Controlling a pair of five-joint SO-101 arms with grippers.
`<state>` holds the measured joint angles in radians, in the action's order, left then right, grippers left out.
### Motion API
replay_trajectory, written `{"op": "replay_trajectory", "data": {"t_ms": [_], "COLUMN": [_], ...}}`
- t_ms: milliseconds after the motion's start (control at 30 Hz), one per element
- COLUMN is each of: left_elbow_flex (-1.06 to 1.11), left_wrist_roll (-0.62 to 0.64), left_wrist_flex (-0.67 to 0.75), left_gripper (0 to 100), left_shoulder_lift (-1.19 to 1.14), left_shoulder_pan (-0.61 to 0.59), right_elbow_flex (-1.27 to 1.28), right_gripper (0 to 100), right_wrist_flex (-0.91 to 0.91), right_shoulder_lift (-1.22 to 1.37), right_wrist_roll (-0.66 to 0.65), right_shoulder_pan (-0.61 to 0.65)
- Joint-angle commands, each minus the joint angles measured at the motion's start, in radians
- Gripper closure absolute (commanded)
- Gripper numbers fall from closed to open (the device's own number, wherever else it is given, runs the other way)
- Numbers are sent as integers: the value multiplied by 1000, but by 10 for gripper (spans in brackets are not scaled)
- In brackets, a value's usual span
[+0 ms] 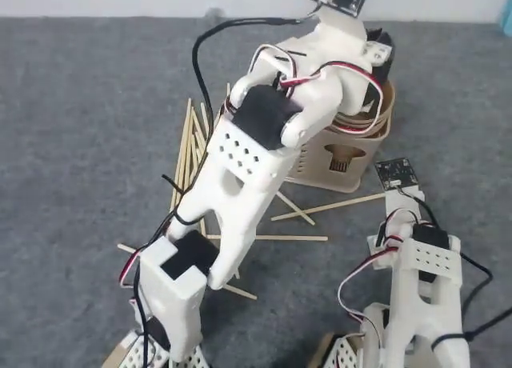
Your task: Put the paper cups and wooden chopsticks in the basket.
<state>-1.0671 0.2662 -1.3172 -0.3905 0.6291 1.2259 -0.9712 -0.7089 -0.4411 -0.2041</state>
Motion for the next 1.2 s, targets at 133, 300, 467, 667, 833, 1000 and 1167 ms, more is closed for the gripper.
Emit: {"op": "replay_trajectory", "data": {"t_ms": [133,300,467,667,833,1000,1167], "left_elbow_flex": [-65,-64,-51,209,510,763,1000], "left_wrist_roll": [-55,-81,-80,-78,-80,-75,-72], "left_wrist_flex": [-213,-341,-443,-440,-282,9,316], "left_gripper": [988,988,988,988,988,988,987], "left_shoulder_lift": [98,158,201,411,572,672,744], "left_shoulder_pan": [49,-15,-46,-58,-106,-152,-98], "right_elbow_flex": [-5,-5,-5,-5,-5,-5,-5], "right_gripper": [991,991,991,991,991,991,991], "right_wrist_flex": [12,12,12,12,13,12,12], "right_shoulder_lift": [-30,-30,-30,-30,-30,-30,-30], "right_wrist_roll": [-14,-14,-14,-14,-14,-14,-14], "right_shoulder_pan": [13,13,13,13,18,36,35]}}
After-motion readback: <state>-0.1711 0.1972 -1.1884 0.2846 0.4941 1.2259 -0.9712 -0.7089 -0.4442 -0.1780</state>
